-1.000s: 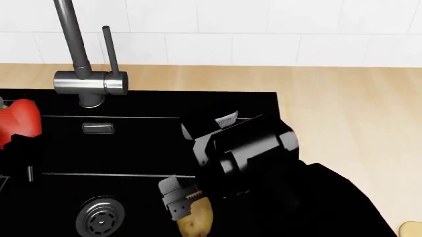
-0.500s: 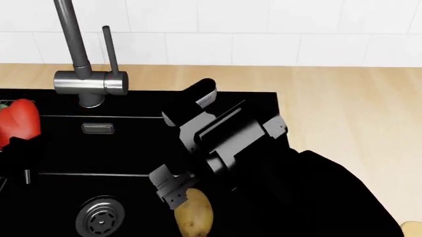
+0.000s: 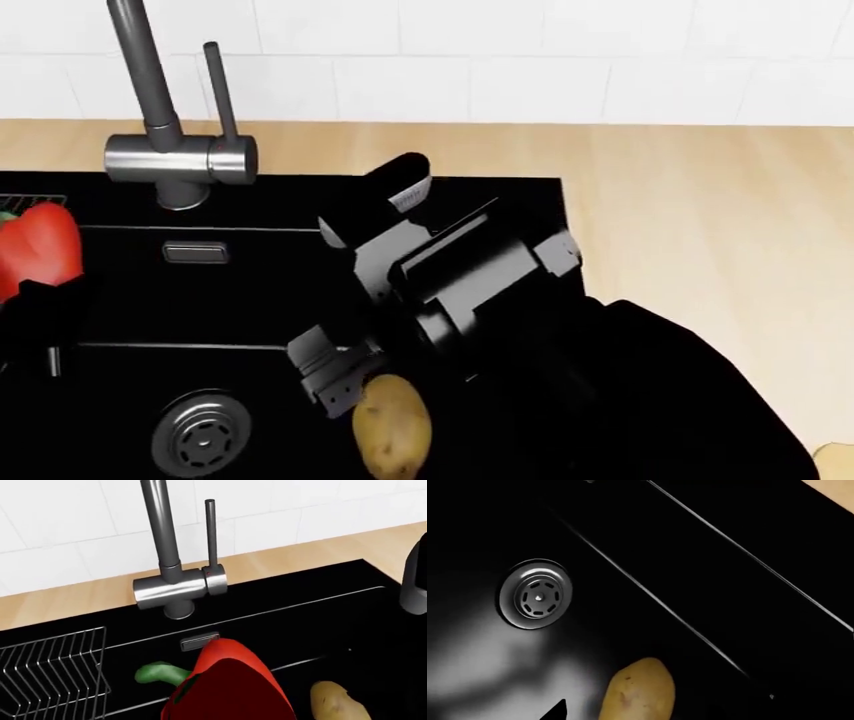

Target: Pick the vegetables from the sink and place them on the cutting board.

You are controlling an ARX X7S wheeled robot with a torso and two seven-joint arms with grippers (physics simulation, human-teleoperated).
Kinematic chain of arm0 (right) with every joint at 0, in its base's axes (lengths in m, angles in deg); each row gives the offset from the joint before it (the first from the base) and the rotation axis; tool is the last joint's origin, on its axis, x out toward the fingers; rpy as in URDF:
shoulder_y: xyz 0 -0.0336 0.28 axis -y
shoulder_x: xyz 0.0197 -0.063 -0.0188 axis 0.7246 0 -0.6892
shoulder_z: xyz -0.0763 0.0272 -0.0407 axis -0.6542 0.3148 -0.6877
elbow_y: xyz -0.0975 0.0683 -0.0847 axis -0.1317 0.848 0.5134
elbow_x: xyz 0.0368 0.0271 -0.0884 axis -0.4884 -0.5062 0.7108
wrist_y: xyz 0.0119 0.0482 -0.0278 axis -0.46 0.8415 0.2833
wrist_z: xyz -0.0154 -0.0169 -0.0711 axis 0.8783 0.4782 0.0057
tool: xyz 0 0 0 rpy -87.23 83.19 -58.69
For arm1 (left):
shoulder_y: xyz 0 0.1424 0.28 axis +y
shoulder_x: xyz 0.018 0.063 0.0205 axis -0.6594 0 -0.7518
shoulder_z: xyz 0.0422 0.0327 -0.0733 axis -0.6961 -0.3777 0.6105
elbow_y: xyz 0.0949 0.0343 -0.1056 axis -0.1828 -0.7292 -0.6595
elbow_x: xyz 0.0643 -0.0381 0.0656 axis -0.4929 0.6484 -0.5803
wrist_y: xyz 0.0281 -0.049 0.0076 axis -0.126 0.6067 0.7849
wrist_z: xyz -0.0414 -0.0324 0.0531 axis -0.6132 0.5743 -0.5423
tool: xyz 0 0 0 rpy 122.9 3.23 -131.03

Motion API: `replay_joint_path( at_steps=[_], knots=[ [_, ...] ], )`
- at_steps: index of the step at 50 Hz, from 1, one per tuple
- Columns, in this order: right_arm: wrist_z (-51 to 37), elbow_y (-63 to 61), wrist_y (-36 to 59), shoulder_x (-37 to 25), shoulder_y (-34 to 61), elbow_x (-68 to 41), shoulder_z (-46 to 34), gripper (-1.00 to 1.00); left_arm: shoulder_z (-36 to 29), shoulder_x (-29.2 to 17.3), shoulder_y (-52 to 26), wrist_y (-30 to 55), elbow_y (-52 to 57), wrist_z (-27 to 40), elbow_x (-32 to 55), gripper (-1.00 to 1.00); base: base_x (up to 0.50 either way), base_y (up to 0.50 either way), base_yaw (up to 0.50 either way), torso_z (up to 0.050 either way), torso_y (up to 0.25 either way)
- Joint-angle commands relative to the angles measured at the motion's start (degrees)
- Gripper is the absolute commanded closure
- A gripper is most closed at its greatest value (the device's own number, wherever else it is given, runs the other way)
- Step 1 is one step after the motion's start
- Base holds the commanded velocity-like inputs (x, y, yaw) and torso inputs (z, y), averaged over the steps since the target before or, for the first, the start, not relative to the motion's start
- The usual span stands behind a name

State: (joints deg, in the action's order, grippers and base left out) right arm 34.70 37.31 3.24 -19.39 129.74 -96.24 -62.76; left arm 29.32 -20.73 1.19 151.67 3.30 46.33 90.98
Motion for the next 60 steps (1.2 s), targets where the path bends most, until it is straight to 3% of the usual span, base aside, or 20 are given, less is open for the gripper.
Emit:
replay_joint_path(
  at_steps=[1,51,52,60],
  knots=[
    [-0.3,1.6,-0.5,1.0,-0.3,-1.1,1.3,-1.00,1.2,0.7,0.2,-1.1,0.1,-1.6,-0.2,1.00,0.00,0.00,0.00,0.000,-0.162],
    [-2.1,5.1,-2.4,1.0,-1.8,-6.9,0.9,-1.00,1.4,0.6,0.4,-2.0,-0.5,-0.1,1.7,1.00,0.00,0.00,0.00,0.000,-0.149],
    [-2.2,5.2,-2.6,1.0,-1.8,-7.2,0.9,1.00,1.4,0.6,0.4,-2.0,-0.5,0.0,1.7,1.00,0.00,0.00,0.00,0.000,0.000],
    [-3.6,5.1,-3.4,1.0,-1.1,-7.8,0.7,1.00,1.3,0.5,0.4,-2.1,-0.7,0.1,2.1,1.00,0.00,0.00,0.00,0.000,0.000]
  ],
)
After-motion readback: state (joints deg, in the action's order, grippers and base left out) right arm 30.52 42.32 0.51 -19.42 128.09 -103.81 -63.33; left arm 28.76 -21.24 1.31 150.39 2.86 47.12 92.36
